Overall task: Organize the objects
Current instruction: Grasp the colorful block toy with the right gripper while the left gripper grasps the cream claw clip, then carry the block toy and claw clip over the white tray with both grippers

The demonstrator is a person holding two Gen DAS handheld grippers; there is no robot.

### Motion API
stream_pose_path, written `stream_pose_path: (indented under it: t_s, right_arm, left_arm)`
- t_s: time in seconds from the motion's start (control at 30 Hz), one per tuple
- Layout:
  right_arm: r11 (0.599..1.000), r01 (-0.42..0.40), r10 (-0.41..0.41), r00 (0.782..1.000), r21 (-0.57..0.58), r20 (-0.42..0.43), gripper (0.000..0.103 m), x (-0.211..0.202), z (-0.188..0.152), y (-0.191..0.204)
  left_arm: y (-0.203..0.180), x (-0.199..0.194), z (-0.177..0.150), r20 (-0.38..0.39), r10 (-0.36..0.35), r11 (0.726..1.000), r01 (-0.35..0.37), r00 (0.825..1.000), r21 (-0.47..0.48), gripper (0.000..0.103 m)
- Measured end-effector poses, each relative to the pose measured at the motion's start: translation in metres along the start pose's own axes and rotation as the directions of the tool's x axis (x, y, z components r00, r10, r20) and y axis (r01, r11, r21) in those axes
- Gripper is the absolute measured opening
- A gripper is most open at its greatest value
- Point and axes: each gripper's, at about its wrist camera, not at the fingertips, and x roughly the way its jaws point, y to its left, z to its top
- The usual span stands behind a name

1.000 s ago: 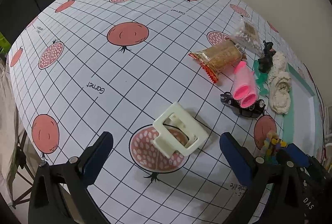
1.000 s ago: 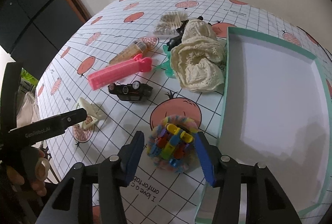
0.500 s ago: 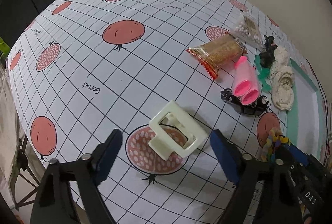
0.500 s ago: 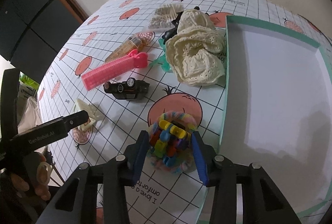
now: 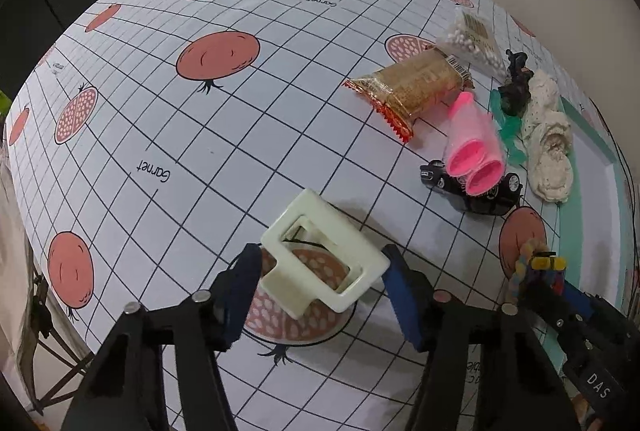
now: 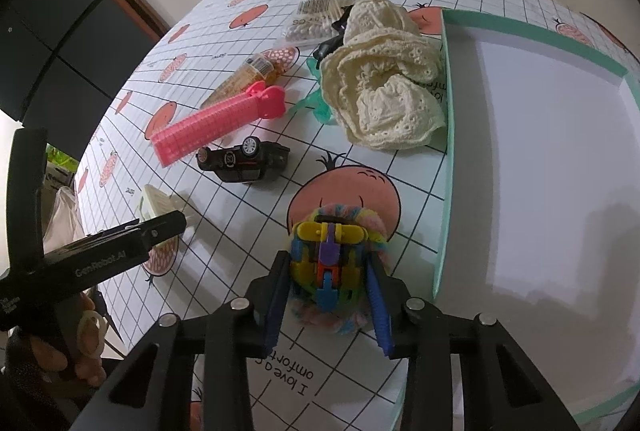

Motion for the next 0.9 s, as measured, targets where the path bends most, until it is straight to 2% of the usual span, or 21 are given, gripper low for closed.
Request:
stream_pose_path:
  t_s: [0.37, 0.57, 0.7, 0.9]
  right_arm:
    - [1.0, -0.009, 0.009, 1.0, 0.019, 0.015, 0.038, -0.003, 0.001, 0.001]
    - [1.0, -0.013, 0.012, 0.999, 0.025, 0.053, 0.038, -0.013, 0.003, 0.001]
    - [0.999, -0.026, 0.023, 0.993, 0.024, 0.112, 0.038, -0.025, 0.005, 0.003]
    - [0.999, -0.026, 0.022, 0.988, 0.027, 0.154, 0.038, -0.039, 0.008, 0.007]
  left_arm:
    - [0.008, -0.004, 0.003, 0.013, -0.015, 1.0, 0.015, 1.0, 0.016, 0.058]
    - [0.01, -0.02, 0.003, 0.044, -0.021, 1.0, 0.02, 0.999, 0.021, 0.058]
    - [0.013, -0.031, 0.003, 0.068, -0.029, 0.999, 0.028, 0.997, 0.022, 0.058]
    - [-0.002, -0.05, 0.0, 0.099, -0.05, 0.999, 0.049, 0.994, 0.013, 0.058]
